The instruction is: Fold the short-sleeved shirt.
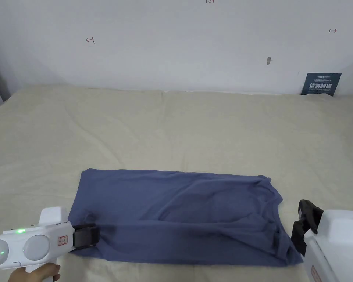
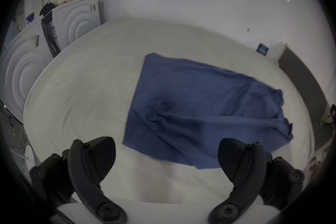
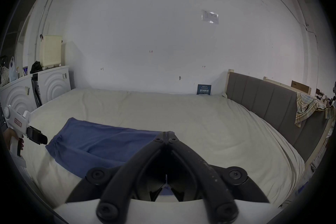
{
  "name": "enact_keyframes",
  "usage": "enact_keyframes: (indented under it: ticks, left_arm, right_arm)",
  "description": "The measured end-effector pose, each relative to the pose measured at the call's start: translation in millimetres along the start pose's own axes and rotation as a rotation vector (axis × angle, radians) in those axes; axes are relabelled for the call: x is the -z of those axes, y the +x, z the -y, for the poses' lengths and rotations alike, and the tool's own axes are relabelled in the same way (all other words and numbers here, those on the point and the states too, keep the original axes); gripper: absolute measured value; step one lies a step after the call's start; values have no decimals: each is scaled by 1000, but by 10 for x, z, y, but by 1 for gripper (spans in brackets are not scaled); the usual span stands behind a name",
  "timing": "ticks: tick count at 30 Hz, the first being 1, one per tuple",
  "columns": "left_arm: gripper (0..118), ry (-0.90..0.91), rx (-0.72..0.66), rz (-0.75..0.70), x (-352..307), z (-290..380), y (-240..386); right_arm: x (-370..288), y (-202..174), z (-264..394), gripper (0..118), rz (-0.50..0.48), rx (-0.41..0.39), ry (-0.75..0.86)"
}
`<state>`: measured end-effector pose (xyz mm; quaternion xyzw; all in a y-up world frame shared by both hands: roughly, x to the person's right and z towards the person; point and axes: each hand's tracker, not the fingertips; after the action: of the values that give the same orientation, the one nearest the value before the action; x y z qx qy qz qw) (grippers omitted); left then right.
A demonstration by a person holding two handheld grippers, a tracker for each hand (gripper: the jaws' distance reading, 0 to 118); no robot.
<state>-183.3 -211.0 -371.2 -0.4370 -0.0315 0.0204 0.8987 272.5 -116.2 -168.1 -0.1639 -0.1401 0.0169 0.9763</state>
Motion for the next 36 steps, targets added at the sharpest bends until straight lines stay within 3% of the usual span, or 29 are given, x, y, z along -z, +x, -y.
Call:
enact_keyframes:
  ticks: [5, 9, 11, 12, 14, 15, 18, 19, 20, 26, 30, 32, 33, 36]
  left_arm:
    - [94, -93, -19, -54, 417, 7, -191]
    - [72, -133, -63, -77, 636, 69, -320]
    - [70, -136, -71, -62, 689, 129, -361]
    - [55, -111, -76, -62, 647, 143, -352]
    - [11, -92, -64, -41, 565, 150, -329]
    - [8, -77, -61, -14, 547, 153, -328]
    - [7, -84, -66, -4, 531, 141, -297]
    - [7, -76, -68, 0, 495, 136, -304]
    - [7, -61, -83, 9, 443, 124, -314]
    - [7, -5, -65, 35, 147, 51, -247]
    - [7, 2, -60, 36, 83, 41, -195]
    - [7, -3, -61, 33, 77, 56, -182]
    - [7, -6, -64, 32, 71, 68, -175]
    - [7, -9, -80, 31, 50, 93, -172]
  right_arm:
    - [187, -54, 108, 1, -3, -9, -65]
    - [299, -62, 182, 2, -2, -5, -107]
    - [363, -56, 220, 2, -3, -4, -133]
    - [381, -40, 246, 2, -4, 0, -148]
    - [451, -5, 313, 5, -1, 19, -190]
    - [501, 20, 353, 20, 1, 35, -222]
    - [726, 156, 545, 93, 7, 119, -370]
    - [823, 207, 626, 106, 6, 145, -429]
    - [921, 264, 746, 112, 21, 167, -467]
    - [1380, 404, 1222, 110, 77, 186, -657]
    - [1506, 349, 1340, 78, 55, 195, -699]
    - [1572, 349, 1389, 76, 58, 154, -699]
    - [1571, 359, 1382, 67, 55, 150, -688]
    - [1463, 351, 1280, 10, 24, 166, -659]
